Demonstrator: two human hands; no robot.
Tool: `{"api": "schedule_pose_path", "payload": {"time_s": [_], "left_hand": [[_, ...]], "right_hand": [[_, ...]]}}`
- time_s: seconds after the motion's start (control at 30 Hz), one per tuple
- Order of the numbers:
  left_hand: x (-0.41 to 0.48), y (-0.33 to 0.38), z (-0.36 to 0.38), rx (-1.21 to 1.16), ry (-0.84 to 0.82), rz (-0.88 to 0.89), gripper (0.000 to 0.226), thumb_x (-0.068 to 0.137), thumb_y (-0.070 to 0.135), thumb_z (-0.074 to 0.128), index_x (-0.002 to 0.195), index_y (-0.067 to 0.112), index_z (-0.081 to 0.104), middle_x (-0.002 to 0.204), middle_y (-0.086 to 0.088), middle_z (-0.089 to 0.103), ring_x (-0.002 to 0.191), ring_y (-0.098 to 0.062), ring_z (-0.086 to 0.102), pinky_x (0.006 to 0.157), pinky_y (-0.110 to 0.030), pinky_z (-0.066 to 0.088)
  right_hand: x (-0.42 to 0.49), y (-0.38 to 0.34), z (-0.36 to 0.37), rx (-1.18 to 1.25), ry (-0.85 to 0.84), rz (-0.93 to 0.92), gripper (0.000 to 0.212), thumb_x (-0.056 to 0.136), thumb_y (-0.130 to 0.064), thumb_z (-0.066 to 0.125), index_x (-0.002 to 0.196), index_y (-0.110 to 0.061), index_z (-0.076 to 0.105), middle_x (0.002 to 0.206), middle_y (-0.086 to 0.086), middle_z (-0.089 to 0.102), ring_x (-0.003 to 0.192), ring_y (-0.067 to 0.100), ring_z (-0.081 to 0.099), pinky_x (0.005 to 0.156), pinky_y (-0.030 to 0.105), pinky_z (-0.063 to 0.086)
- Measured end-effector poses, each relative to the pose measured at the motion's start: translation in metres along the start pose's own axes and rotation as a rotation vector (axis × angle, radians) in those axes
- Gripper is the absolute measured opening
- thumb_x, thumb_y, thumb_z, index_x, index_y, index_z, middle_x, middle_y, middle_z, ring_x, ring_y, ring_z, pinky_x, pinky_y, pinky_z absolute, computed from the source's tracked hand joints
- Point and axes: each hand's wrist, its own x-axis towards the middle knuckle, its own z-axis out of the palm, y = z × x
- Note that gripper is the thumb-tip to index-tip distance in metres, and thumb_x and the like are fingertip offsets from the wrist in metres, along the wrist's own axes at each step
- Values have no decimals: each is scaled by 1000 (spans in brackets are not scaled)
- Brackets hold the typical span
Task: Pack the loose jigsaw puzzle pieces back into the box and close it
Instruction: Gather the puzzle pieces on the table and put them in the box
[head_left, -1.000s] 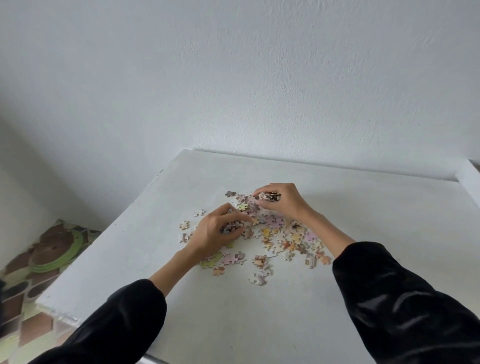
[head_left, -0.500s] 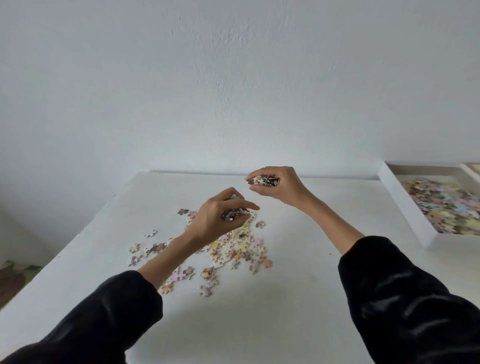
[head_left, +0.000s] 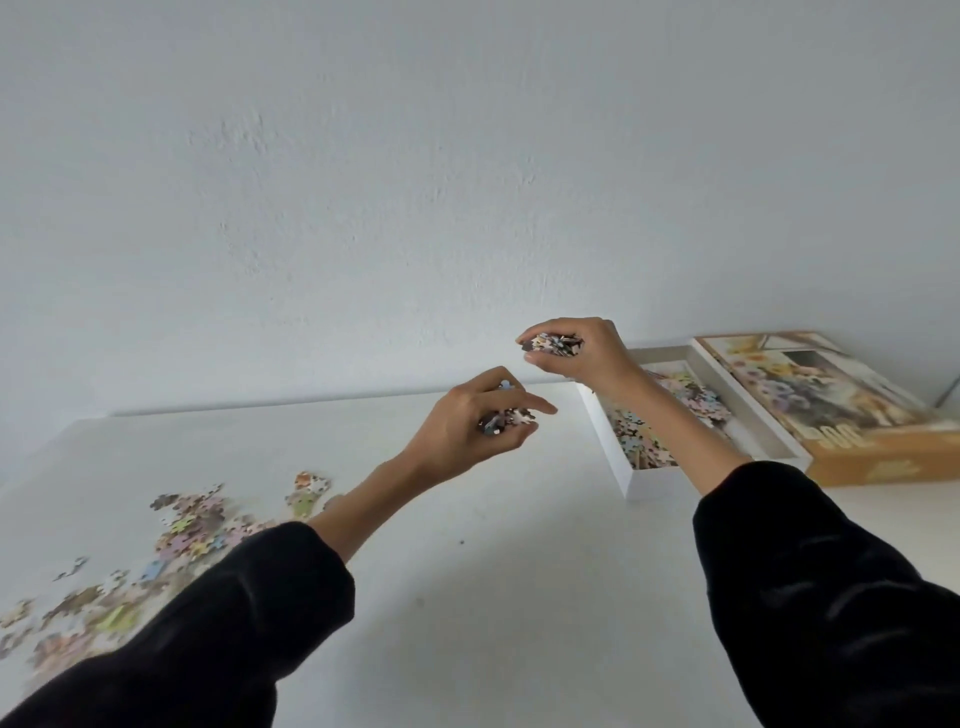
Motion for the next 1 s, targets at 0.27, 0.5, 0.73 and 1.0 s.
{"api": "schedule_pose_path", "payload": {"time_s": [0.27, 0.5, 0.73, 1.0], "left_hand": [[67, 22, 77, -108, -9, 13, 19, 85, 30, 59, 102, 30, 68, 87, 6, 54, 67, -23, 54, 61, -44, 47], [103, 21, 128, -107, -56, 2, 22, 86, 30, 58, 104, 23, 70, 88, 0, 56, 71, -20, 55, 65, -40, 47], [126, 6, 164, -64, -114, -8, 20, 85, 31, 58, 102, 28, 68, 89, 21, 51, 68, -19, 55, 63, -41, 48], [133, -4, 183, 30, -276, 2, 23, 84, 32, 63, 104, 25, 68, 94, -3, 59, 74, -16, 54, 67, -32, 48]], "right_hand": [[-8, 58, -82, -92, 4, 35, 20, 80, -22, 70, 99, -16, 71, 98, -4, 71, 92, 1, 62, 81, 4, 41], [-9, 113, -119, -131, -22, 113, 19, 80, -27, 70, 98, -22, 71, 98, -10, 70, 95, 4, 63, 82, 7, 42], [-12, 157, -121, -117, -81, 159, 21, 80, -26, 69, 100, -18, 71, 103, -5, 70, 95, 2, 61, 78, -2, 39], [-16, 182, -115, -154, -123, 206, 19, 81, -34, 67, 99, -27, 69, 102, -10, 67, 98, 8, 60, 94, 29, 45]]}}
